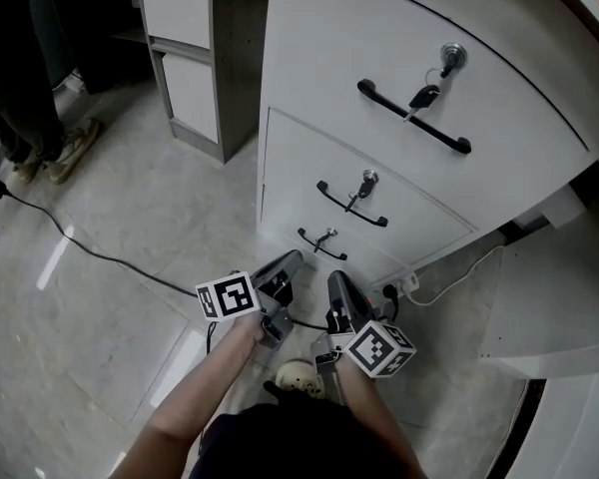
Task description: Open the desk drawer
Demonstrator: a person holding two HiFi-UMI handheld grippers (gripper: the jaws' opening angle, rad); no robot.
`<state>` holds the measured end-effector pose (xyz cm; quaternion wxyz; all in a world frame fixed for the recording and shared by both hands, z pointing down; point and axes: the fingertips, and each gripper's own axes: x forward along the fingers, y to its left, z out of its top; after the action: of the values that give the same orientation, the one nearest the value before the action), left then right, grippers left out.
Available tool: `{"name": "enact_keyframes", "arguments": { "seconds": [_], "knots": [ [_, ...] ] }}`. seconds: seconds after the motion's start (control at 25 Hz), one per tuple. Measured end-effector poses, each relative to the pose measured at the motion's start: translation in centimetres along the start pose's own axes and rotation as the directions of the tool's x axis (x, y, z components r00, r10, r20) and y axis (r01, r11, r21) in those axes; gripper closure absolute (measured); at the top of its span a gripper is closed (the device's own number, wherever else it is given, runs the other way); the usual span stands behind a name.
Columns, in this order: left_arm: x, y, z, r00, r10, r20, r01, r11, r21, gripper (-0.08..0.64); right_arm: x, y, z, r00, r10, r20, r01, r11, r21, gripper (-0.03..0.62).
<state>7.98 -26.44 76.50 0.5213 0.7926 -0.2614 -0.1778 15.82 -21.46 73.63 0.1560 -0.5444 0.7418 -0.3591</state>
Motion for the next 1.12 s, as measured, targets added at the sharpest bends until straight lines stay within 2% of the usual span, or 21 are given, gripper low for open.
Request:
{"name": "enact_keyframes", "arguments": {
  "seconds": [0.12,0.16,0.2,0.28,0.44,0.48,0.6,0.68,0.8,0.88,1.0,1.12],
  "knots": [
    [0.7,1.2,0.1,1.000,0.005,0.012,-0.004,0.999,-0.043,0.546,0.8,-1.4,-0.4,1.000,0.003,-0.002,-0.003,0.991,0.135,0.561],
    [0.9,1.6,0.2,1.000,0.010,0.007,-0.010,0.999,-0.046,0.539,1.0,-1.6,-0.5,1.000,0.009,0.002,-0.009,0.984,0.179,0.531],
    [1.1,1.8,0.2,1.000,0.011,0.000,-0.011,0.999,-0.048,0.519,1.3,-1.7,-0.5,1.000,0.020,0.007,-0.021,0.977,0.210,0.485],
    [1.6,2.1,0.1,1.000,0.005,-0.015,-0.006,0.998,-0.062,0.446,1.9,-1.7,-0.5,0.999,0.042,0.014,-0.044,0.968,0.247,0.454],
    [2.8,2.4,0.0,1.000,-0.008,-0.023,0.006,0.994,-0.110,0.420,2.2,-4.2,-0.4,0.998,-0.055,0.013,0.047,0.933,0.358,0.451],
    [3.1,2.5,0.1,1.000,-0.010,-0.018,0.008,0.993,-0.120,0.420,2.5,-4.6,-0.3,0.998,-0.057,0.019,0.046,0.925,0.378,0.451],
    [3.9,2.7,0.1,1.000,-0.013,-0.017,0.010,0.990,-0.140,0.420,3.5,-4.5,0.1,0.999,-0.019,0.040,0.001,0.910,0.414,0.451],
    [4.1,3.1,0.0,1.000,0.002,-0.019,-0.005,0.990,-0.144,0.422,3.6,-4.6,0.1,0.999,-0.028,0.044,0.007,0.905,0.426,0.451],
    [4.2,3.6,0.2,1.000,-0.001,0.003,0.002,0.984,-0.177,0.422,3.4,-4.7,-0.1,0.998,-0.030,0.048,0.008,0.915,0.403,0.451],
    [4.3,3.9,0.4,1.000,-0.004,0.015,0.007,0.981,-0.195,0.422,3.3,-4.8,-0.4,0.999,-0.028,0.032,0.012,0.911,0.412,0.451],
    [4.3,4.4,0.6,1.000,-0.003,0.013,0.005,0.982,-0.190,0.422,3.4,-5.5,-1.1,0.999,-0.041,0.025,0.024,0.880,0.474,0.451],
    [4.7,4.4,0.5,1.000,-0.010,0.005,0.011,0.982,-0.189,0.422,4.2,-5.9,-0.8,0.997,-0.042,0.060,0.004,0.855,0.519,0.451]
  ]
}}
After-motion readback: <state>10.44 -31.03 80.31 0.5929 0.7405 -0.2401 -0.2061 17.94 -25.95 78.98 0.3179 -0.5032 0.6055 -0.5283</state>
